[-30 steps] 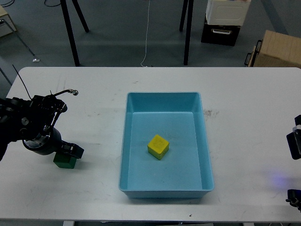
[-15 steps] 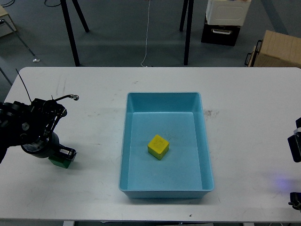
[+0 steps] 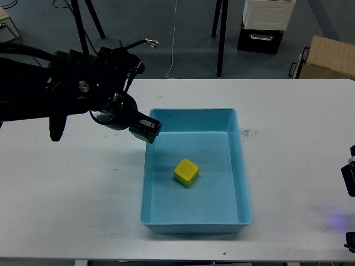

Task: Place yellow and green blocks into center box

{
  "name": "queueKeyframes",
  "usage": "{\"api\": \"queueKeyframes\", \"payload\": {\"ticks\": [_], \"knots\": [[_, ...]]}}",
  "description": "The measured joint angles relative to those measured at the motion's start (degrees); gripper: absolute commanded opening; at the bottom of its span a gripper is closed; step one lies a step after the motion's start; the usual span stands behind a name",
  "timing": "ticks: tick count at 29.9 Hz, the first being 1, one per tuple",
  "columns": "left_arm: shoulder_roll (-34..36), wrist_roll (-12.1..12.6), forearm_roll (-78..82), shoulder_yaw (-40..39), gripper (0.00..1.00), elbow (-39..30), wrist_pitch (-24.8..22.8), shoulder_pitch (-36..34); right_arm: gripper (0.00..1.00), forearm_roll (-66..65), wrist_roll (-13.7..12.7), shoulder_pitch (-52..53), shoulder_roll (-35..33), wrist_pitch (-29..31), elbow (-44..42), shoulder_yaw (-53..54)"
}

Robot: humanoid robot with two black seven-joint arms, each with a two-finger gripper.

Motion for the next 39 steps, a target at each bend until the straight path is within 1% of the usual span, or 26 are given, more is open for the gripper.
{"api": "queueKeyframes", "payload": {"ticks": [2, 5, 7, 8, 10, 13, 14, 17, 20, 26, 29, 35, 39], "knots": [[-4.69, -0.06, -0.13, 1.17, 0.04, 1.15, -0.01, 0.33, 1.0, -0.01, 0.04, -0.37, -0.12, -0.04, -0.03, -0.09], [-8.85, -0.11, -0.19, 1.68, 0.06, 2.48, -0.01, 0.43, 1.0, -0.01, 0.07, -0.88, -0.65, -0.04, -0.03, -0.11], [-10.53, -0.15, -0.24, 1.69, 0.14, 2.91, -0.01, 0.43, 1.0, -0.01, 0.07, -1.35, -0.82, -0.04, -0.01, -0.08], [-10.91, -0.15, -0.25, 1.7, 0.19, 3.2, -0.01, 0.51, 1.0, -0.01, 0.07, -1.51, -0.87, -0.04, 0.0, -0.04], [-11.25, -0.2, -0.24, 1.83, 0.5, 4.64, -0.01, 1.5, 1.0, 0.0, 0.08, -1.7, -0.97, -0.04, 0.0, 0.04], [-11.36, -0.81, -0.23, 1.86, 0.71, 6.83, -0.01, 4.4, 1.0, -0.19, 0.08, -2.18, -1.24, -0.04, 0.0, 0.01], [-11.36, -1.3, -0.23, 1.78, 0.76, 7.36, 0.0, 4.95, 1.0, -0.37, 0.07, -2.44, -1.32, -0.03, 0.0, -0.08], [-11.4, -3.27, -0.23, 1.36, 0.83, 8.24, 0.0, 5.71, 1.0, -1.14, 0.08, -3.04, -1.64, -0.01, -0.03, -0.23], [-11.4, -4.68, -0.29, -0.22, 0.86, 8.49, 0.0, 5.74, 1.0, -1.87, 0.08, -3.3, -1.75, -0.01, -0.02, -0.2], [-11.4, -5.32, -1.13, -1.93, 0.89, 8.53, 0.0, 4.28, 1.0, -2.15, 0.08, -3.39, -1.77, -0.09, 0.1, -0.03], [-11.18, -5.7, -3.24, -4.69, 0.91, 8.46, 0.0, 3.1, 1.0, -2.25, 0.07, -3.43, -1.77, -0.09, 0.1, -0.28], [-5.52, -5.84, -6.3, -11.12, 0.93, 8.56, 0.0, 2.4, 1.0, -2.29, 0.08, -3.44, -1.77, -0.1, 0.11, -0.3], [-1.28, -6.09, -6.77, -13.66, 0.93, 8.11, 0.0, 2.4, 1.0, -2.29, 0.07, -3.39, -1.78, -0.1, 0.19, -0.22]]}}
